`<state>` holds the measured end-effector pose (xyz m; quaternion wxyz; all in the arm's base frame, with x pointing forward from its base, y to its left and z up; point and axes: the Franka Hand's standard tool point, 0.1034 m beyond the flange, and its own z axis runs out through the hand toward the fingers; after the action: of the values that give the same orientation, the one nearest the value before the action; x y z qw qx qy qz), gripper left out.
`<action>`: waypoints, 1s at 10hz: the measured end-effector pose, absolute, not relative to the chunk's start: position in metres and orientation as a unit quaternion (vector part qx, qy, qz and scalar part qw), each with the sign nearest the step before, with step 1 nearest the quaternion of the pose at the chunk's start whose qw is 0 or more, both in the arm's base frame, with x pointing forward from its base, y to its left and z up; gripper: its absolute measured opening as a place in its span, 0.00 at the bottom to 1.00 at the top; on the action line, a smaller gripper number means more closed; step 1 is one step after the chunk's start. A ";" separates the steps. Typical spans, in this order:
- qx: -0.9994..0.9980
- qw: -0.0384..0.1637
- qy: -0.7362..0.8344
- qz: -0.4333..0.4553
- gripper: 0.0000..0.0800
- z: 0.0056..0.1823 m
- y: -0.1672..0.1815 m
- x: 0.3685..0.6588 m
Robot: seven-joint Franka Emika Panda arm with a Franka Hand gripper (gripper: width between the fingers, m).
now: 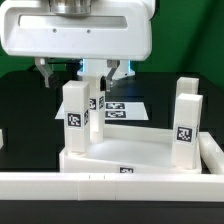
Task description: Assemble desk
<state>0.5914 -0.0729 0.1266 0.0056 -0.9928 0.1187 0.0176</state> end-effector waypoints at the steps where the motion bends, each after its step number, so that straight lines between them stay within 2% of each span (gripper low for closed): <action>1: -0.993 0.004 0.119 0.019 0.81 0.124 -0.074 0.591; 3: -0.993 0.004 0.120 0.020 0.81 0.123 -0.075 0.591; 5: -0.993 0.004 0.120 0.021 0.47 0.123 -0.075 0.590; 6: -0.993 0.004 0.120 0.021 0.36 0.123 -0.075 0.590; 10: -0.991 0.004 0.131 0.021 0.36 0.123 -0.075 0.590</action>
Offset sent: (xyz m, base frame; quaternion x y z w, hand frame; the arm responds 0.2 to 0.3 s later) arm 0.0003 -0.0002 -0.0018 -0.0076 0.0096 -0.0097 0.9999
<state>0.5902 -0.0751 0.1227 0.0038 -0.9911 0.1314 0.0206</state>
